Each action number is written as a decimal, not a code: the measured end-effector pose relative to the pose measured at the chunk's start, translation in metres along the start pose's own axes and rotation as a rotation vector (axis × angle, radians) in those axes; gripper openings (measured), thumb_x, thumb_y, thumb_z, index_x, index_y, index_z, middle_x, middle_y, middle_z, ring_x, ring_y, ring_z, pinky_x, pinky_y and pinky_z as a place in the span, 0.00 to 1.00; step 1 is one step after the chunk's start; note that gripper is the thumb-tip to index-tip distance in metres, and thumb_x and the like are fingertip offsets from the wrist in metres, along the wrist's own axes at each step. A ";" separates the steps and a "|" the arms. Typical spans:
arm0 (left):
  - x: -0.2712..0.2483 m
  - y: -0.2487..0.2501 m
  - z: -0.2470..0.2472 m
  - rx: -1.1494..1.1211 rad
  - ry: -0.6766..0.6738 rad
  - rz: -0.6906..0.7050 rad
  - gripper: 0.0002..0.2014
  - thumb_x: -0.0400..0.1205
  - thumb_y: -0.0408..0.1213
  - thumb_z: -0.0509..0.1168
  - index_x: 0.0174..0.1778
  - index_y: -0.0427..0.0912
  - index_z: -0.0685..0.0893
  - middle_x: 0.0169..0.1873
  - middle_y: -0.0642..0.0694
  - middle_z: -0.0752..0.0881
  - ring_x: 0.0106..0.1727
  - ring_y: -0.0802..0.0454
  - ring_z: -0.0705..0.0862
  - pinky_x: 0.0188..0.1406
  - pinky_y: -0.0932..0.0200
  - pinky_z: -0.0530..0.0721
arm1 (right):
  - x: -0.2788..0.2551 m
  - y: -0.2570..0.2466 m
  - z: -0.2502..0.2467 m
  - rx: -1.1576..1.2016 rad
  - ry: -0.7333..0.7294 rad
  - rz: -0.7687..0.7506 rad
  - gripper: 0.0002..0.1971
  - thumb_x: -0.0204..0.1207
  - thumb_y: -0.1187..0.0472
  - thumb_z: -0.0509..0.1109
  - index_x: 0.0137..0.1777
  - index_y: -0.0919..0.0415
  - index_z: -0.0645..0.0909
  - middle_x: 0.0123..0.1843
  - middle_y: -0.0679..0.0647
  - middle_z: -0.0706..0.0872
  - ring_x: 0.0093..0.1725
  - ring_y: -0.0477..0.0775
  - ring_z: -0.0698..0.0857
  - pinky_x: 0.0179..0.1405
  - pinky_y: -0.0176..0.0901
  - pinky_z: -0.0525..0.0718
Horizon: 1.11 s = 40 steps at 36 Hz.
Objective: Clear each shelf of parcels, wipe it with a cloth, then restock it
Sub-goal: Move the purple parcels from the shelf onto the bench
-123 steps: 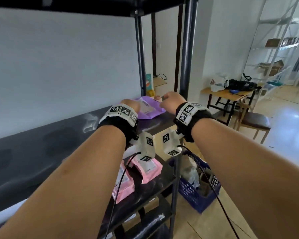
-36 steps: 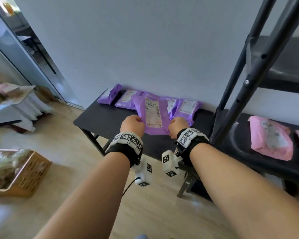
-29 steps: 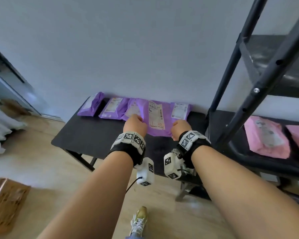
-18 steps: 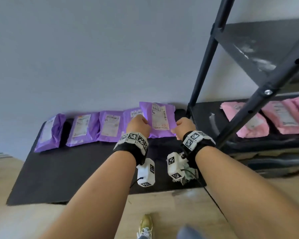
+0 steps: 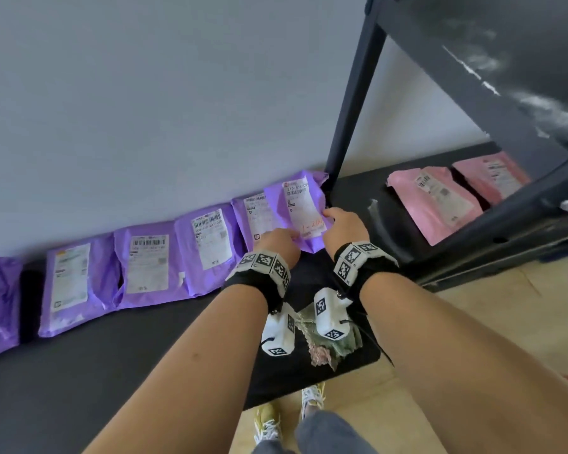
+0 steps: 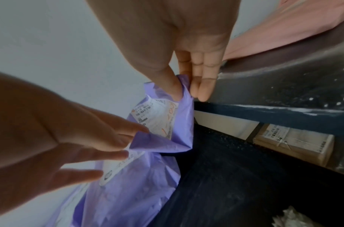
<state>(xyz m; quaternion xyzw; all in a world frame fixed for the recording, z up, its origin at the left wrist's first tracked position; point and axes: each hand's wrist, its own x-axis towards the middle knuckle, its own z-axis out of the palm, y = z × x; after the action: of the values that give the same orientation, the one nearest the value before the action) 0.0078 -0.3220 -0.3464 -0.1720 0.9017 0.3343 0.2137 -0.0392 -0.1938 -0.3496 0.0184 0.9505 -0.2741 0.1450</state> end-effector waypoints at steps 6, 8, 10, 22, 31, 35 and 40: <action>0.027 -0.011 0.002 0.329 -0.029 0.119 0.29 0.79 0.29 0.56 0.75 0.60 0.71 0.78 0.53 0.69 0.82 0.49 0.56 0.82 0.40 0.47 | 0.017 0.004 0.018 -0.035 -0.076 0.026 0.23 0.77 0.68 0.62 0.70 0.50 0.81 0.66 0.58 0.82 0.59 0.61 0.84 0.55 0.42 0.80; 0.032 -0.016 0.002 0.396 -0.057 0.169 0.31 0.80 0.29 0.55 0.77 0.63 0.68 0.80 0.58 0.64 0.84 0.51 0.48 0.81 0.36 0.39 | 0.020 0.004 0.022 -0.068 -0.090 0.030 0.23 0.76 0.68 0.61 0.67 0.50 0.83 0.66 0.59 0.82 0.59 0.62 0.84 0.57 0.44 0.80; 0.034 -0.019 0.003 0.463 -0.075 0.215 0.31 0.81 0.30 0.55 0.77 0.63 0.66 0.81 0.60 0.60 0.84 0.51 0.46 0.80 0.34 0.40 | 0.023 0.005 0.025 -0.115 -0.110 0.022 0.21 0.77 0.68 0.60 0.66 0.52 0.83 0.66 0.59 0.82 0.60 0.61 0.84 0.58 0.46 0.81; 0.025 -0.042 -0.001 0.516 0.102 0.250 0.26 0.81 0.35 0.58 0.73 0.63 0.73 0.73 0.57 0.72 0.75 0.48 0.62 0.73 0.45 0.61 | 0.028 -0.006 0.043 -0.314 -0.191 0.047 0.11 0.81 0.61 0.61 0.56 0.61 0.83 0.59 0.61 0.84 0.48 0.59 0.83 0.45 0.45 0.77; 0.025 -0.049 -0.009 0.250 0.200 0.200 0.33 0.76 0.25 0.57 0.77 0.55 0.71 0.75 0.55 0.71 0.76 0.50 0.64 0.73 0.49 0.68 | 0.022 -0.010 0.041 -0.329 -0.070 0.122 0.19 0.77 0.63 0.68 0.68 0.58 0.73 0.68 0.60 0.68 0.63 0.62 0.78 0.53 0.54 0.83; 0.028 -0.060 -0.010 0.280 0.278 0.144 0.30 0.77 0.32 0.64 0.77 0.53 0.69 0.79 0.51 0.64 0.80 0.48 0.57 0.78 0.47 0.61 | 0.024 -0.019 0.045 -0.341 0.049 -0.088 0.28 0.74 0.64 0.71 0.74 0.55 0.67 0.70 0.59 0.68 0.67 0.61 0.72 0.53 0.52 0.82; 0.031 -0.069 -0.008 0.270 0.216 0.112 0.26 0.82 0.49 0.64 0.77 0.55 0.70 0.82 0.51 0.58 0.83 0.48 0.51 0.82 0.44 0.55 | 0.033 -0.032 0.062 -0.316 -0.106 -0.282 0.36 0.72 0.69 0.72 0.79 0.52 0.63 0.77 0.60 0.65 0.73 0.63 0.70 0.56 0.56 0.84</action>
<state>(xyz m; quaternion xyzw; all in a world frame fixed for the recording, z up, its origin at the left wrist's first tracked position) 0.0109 -0.3825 -0.3930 -0.1261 0.9642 0.2014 0.1179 -0.0577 -0.2548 -0.3925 -0.1521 0.9659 -0.1396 0.1560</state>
